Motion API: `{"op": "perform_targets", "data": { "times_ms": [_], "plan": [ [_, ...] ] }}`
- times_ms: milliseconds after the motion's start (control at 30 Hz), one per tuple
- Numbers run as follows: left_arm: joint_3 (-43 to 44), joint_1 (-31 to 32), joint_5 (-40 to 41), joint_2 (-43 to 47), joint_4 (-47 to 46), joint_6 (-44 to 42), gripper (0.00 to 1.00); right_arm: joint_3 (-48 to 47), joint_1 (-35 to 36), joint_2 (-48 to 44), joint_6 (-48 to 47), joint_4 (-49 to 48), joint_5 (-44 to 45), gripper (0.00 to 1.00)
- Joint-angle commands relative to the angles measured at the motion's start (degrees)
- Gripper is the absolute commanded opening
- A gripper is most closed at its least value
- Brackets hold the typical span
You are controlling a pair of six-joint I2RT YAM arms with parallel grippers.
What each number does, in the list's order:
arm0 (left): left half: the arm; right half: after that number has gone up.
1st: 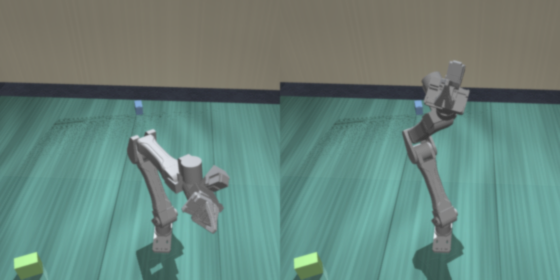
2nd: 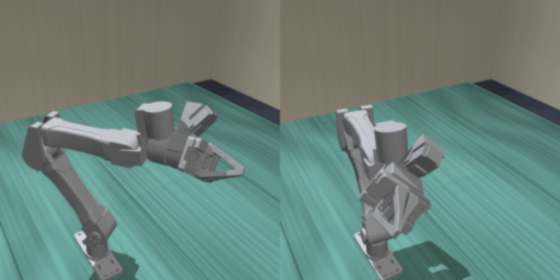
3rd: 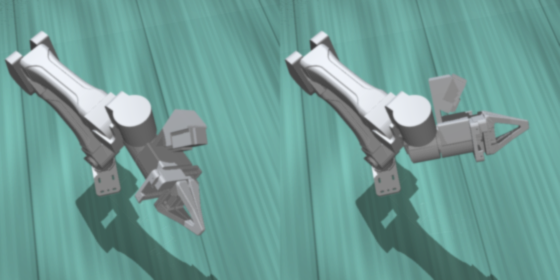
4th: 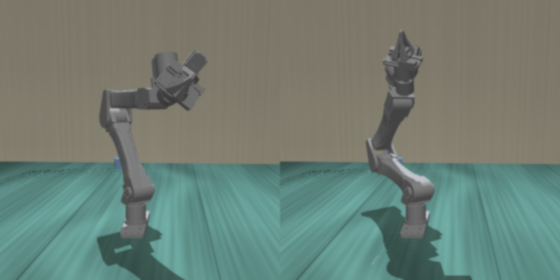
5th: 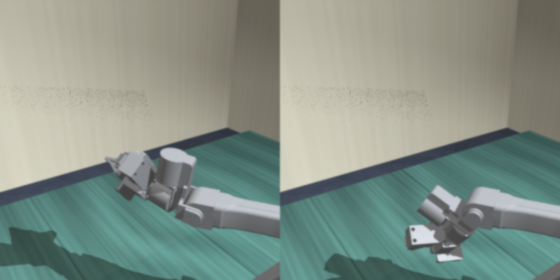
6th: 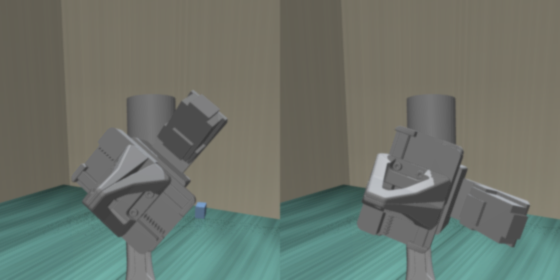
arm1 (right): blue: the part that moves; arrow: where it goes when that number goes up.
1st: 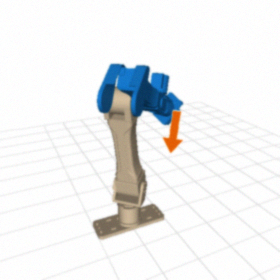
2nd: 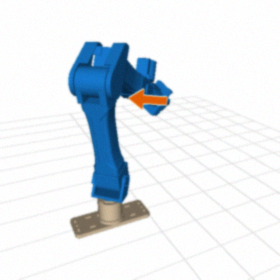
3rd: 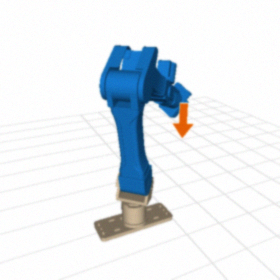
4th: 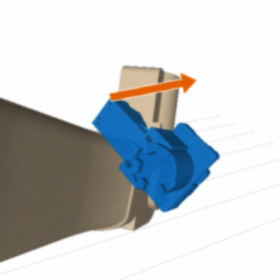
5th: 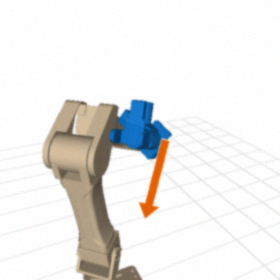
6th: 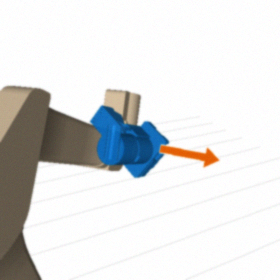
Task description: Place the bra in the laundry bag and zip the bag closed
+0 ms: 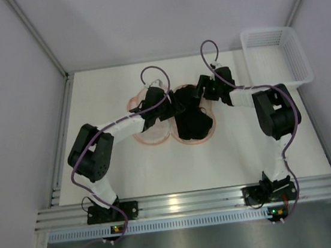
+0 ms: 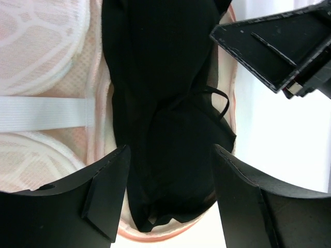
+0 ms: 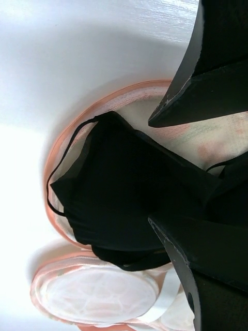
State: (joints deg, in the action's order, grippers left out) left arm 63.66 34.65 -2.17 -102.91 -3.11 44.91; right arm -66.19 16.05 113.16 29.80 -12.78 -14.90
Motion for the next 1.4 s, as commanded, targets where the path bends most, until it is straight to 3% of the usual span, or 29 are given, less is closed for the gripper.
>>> {"op": "perform_targets", "data": {
  "times_ms": [0, 133, 233, 333, 500, 867, 1000, 1133, 1333, 1367],
  "plan": [
    [-0.29, 0.41, -2.21, -0.97, -4.18, 1.32, 0.69, -3.41, 1.43, 0.48, -0.36, 0.12, 1.54, 0.68],
    [-0.82, 1.29, -1.7, -1.94, -5.06, 1.94, 0.69, -4.03, 2.66, 1.36, -0.36, 0.12, 1.8, 0.62],
    [-1.61, 2.0, -0.29, -1.94, -4.97, 2.12, 0.69, -4.21, 2.93, 2.15, 0.17, -0.5, 1.54, 0.51],
    [-2.83, 2.26, 0.94, -1.59, -4.97, 2.2, 0.69, -4.03, 3.02, 2.15, 0.17, -0.76, 2.41, 0.36],
    [-3.72, 2.35, 1.56, -2.2, -4.88, 2.64, 0.69, -2.54, 3.11, 1.1, -0.01, -1.81, 4.87, 0.01],
    [-0.82, 2.52, 4.2, -6.42, -5.76, 1.33, 0.68, 3.35, 3.02, -4.44, 0.87, -6.2, 10.86, 0.0],
    [-0.29, 3.05, 3.05, -8.0, -7.52, 1.33, 0.62, 3.09, 3.11, -3.48, 1.05, -6.12, 9.36, 0.0],
    [-0.03, 3.58, 3.58, -8.27, -8.13, 1.15, 0.44, 3.44, 3.11, -3.04, 1.14, -6.3, 9.09, 0.0],
    [-0.46, 3.67, 4.02, -9.59, -10.5, 1.5, 0.27, 3.53, 3.11, -3.04, 0.43, -5.95, 9.36, 0.0],
    [-0.64, 3.67, 4.11, -9.76, -11.03, 1.41, 0.16, 3.53, 3.11, -3.21, 0.17, -5.86, 9.71, 0.0]
  ]
}}
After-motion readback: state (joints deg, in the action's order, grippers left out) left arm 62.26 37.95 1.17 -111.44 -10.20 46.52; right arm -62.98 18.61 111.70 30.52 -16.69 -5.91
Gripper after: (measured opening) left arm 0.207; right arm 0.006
